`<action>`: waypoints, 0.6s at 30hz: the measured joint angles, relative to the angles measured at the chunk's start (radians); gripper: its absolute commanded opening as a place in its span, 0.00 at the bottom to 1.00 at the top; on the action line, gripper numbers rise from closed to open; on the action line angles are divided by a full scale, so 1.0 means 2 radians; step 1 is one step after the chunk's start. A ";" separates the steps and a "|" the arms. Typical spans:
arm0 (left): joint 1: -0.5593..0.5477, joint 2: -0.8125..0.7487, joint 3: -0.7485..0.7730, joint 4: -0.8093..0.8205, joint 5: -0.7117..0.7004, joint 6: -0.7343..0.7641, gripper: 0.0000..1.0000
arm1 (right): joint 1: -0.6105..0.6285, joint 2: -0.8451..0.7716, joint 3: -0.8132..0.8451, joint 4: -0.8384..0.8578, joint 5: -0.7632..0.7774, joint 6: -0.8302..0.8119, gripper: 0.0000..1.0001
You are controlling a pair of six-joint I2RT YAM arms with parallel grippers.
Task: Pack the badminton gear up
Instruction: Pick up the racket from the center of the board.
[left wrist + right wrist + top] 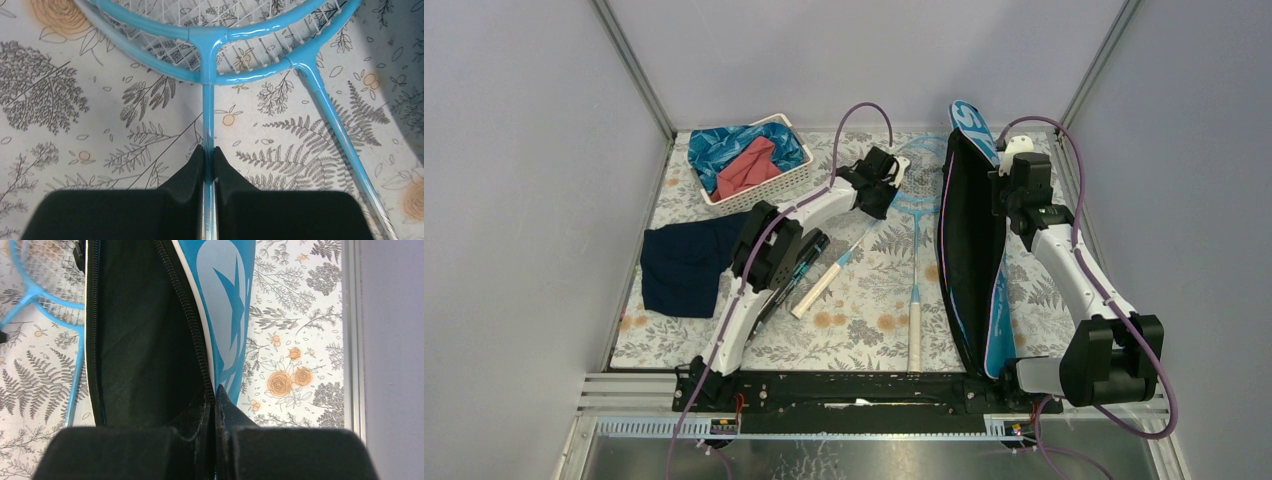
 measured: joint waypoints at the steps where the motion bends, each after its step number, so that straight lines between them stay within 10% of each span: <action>1: 0.002 -0.006 -0.002 -0.003 0.004 -0.004 0.00 | 0.000 0.000 0.000 -0.001 0.003 0.000 0.00; 18: 0.029 -0.167 -0.080 -0.006 0.056 -0.045 0.00 | -0.007 0.000 0.045 -0.033 0.044 -0.004 0.00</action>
